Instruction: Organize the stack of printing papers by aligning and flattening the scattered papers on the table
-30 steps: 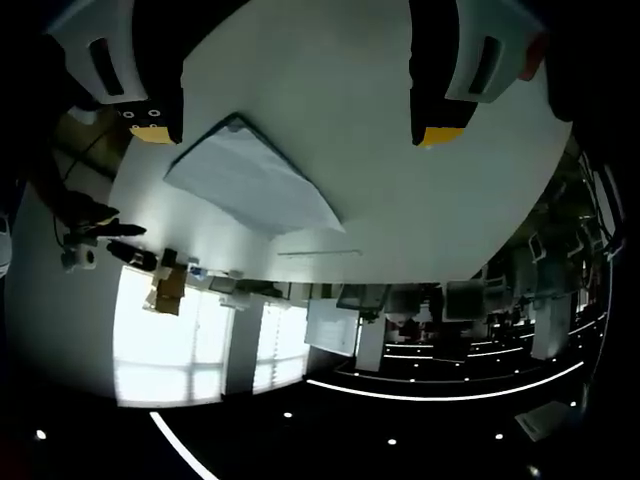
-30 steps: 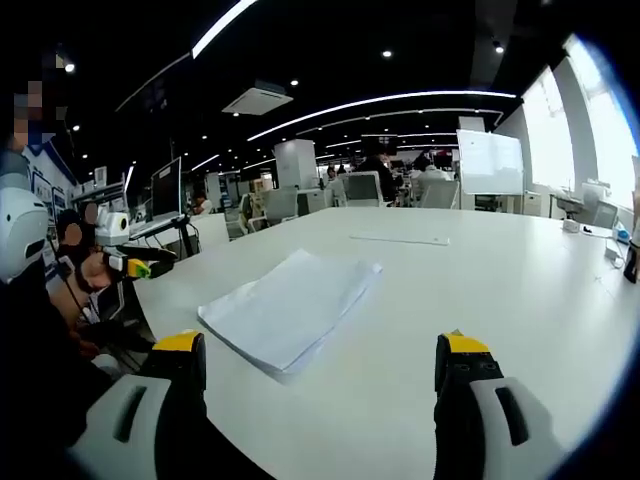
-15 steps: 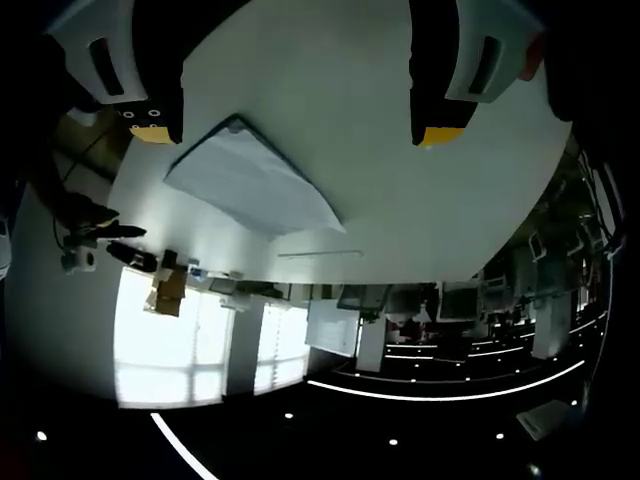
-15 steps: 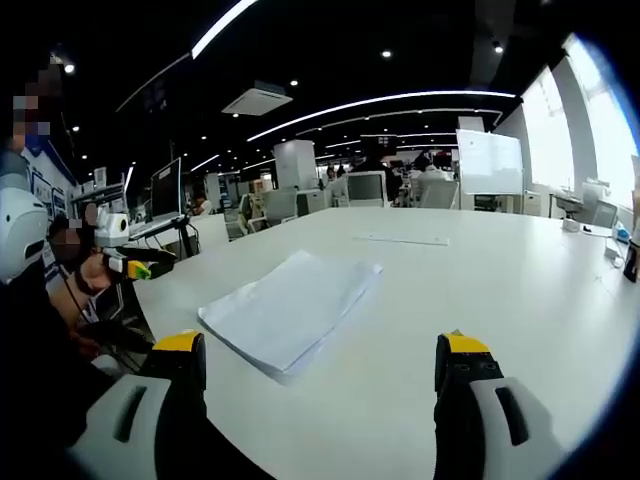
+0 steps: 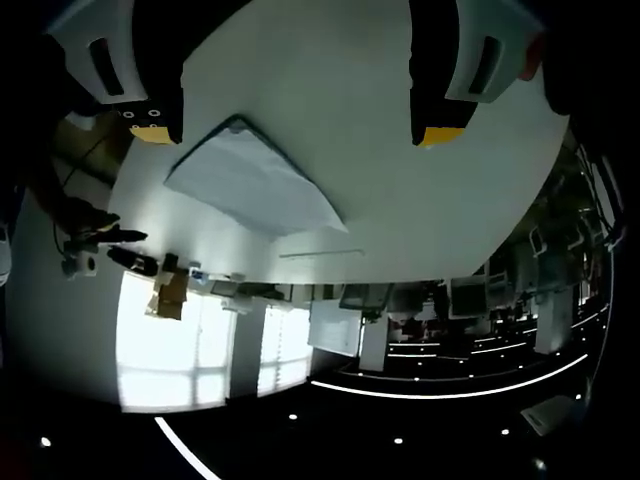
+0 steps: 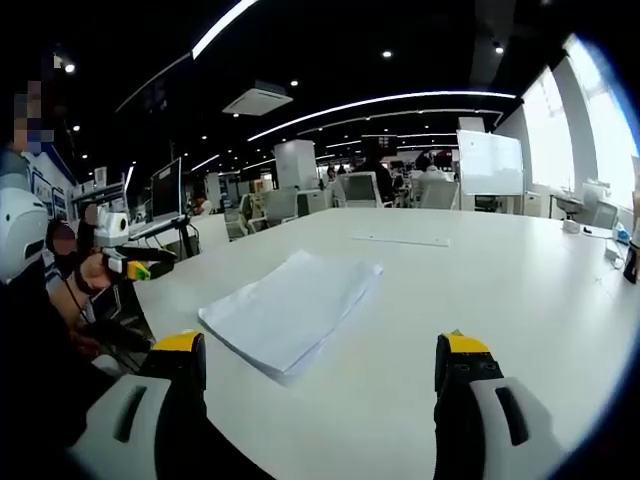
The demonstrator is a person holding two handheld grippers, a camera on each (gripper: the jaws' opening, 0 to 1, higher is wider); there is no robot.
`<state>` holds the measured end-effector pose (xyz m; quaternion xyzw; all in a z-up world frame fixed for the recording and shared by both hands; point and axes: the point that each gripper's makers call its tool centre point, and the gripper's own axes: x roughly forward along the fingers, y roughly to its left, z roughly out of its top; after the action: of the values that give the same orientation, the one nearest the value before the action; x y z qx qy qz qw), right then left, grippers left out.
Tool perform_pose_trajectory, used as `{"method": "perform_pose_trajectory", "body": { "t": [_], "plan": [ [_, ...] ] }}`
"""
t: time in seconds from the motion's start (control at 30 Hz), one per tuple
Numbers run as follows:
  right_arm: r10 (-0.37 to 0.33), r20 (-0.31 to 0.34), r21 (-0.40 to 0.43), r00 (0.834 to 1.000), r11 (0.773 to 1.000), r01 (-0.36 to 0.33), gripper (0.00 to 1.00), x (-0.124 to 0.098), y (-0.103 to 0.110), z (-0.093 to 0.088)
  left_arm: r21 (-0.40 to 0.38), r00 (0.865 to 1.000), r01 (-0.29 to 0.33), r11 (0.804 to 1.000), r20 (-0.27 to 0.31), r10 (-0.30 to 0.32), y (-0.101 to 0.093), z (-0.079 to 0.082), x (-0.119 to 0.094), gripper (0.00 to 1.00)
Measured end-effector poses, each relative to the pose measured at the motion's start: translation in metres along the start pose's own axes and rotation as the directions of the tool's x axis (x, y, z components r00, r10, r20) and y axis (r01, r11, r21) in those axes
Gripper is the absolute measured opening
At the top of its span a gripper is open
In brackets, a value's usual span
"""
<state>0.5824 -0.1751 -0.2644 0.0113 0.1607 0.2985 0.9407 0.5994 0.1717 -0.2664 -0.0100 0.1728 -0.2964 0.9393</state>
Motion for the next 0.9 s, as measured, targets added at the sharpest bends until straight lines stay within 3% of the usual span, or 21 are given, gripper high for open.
{"method": "perform_pose_trajectory", "body": {
  "t": [0.9],
  "plan": [
    [0.0,-0.004,-0.003,1.0,1.0,0.0,0.9,0.0001,0.0007,-0.0001,0.007,1.0,-0.004,1.0,-0.006,0.004,0.0012,-0.0035,-0.0021,0.97]
  ]
}}
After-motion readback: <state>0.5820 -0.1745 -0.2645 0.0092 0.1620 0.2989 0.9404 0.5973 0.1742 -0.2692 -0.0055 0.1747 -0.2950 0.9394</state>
